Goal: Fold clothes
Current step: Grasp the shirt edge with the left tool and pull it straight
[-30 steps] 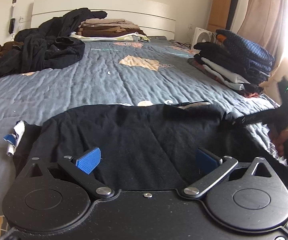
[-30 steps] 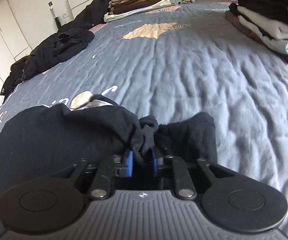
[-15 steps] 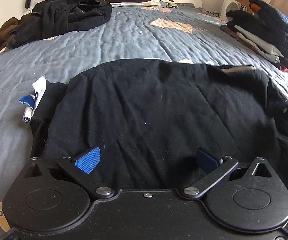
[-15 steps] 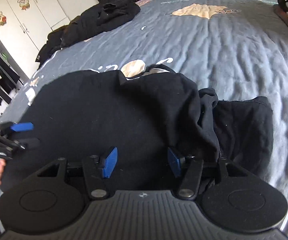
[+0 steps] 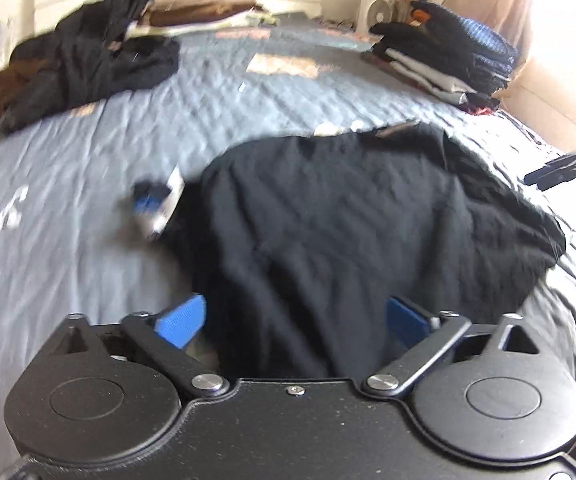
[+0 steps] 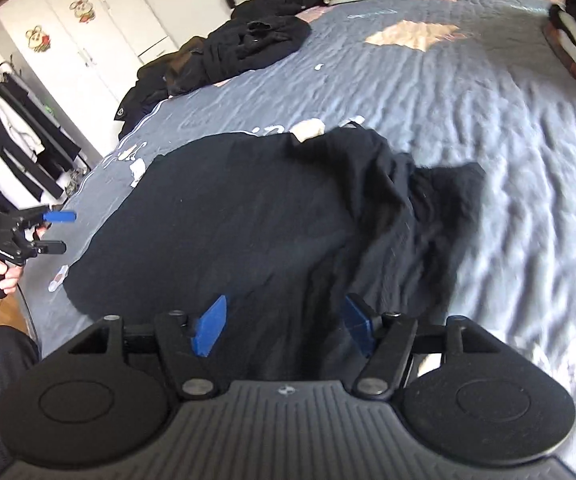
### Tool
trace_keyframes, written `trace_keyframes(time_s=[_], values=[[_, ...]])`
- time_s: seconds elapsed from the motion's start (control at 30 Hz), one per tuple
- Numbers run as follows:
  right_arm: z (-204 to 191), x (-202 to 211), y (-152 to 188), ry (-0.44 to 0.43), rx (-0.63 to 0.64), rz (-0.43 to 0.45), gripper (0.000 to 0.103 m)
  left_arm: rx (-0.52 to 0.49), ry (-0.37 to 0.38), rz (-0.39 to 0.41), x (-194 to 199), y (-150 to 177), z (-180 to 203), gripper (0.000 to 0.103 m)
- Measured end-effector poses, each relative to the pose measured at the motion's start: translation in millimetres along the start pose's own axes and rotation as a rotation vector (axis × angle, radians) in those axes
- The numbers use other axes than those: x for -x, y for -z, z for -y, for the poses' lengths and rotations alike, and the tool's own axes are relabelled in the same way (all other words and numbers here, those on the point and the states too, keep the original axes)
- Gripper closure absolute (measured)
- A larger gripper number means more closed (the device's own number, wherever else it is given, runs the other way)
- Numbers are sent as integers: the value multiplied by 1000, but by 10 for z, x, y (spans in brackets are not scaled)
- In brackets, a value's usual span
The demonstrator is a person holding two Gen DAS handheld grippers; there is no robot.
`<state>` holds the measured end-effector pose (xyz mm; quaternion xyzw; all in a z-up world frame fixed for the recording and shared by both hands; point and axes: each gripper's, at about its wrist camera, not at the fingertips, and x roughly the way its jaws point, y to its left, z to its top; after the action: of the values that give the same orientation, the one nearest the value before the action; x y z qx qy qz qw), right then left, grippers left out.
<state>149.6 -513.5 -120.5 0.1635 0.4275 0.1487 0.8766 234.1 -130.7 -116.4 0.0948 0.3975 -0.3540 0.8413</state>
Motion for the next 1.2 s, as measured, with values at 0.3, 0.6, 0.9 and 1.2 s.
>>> trace_keyframes(time_s=[0.3,0.6,0.9,1.2], values=[[48,78,356,19,-31,-50,37,88,191,-24,-83,261,-192,48],[4,95,500,50,-6,-38,36,57,242,-54,-181,403,-293,69],[-39,59,509,38,-8,-36,33,44,289,-55,-277,426,-287,93],[-52,82,548,13,-1,-45,32,183,365,-65,-113,574,-728,100]])
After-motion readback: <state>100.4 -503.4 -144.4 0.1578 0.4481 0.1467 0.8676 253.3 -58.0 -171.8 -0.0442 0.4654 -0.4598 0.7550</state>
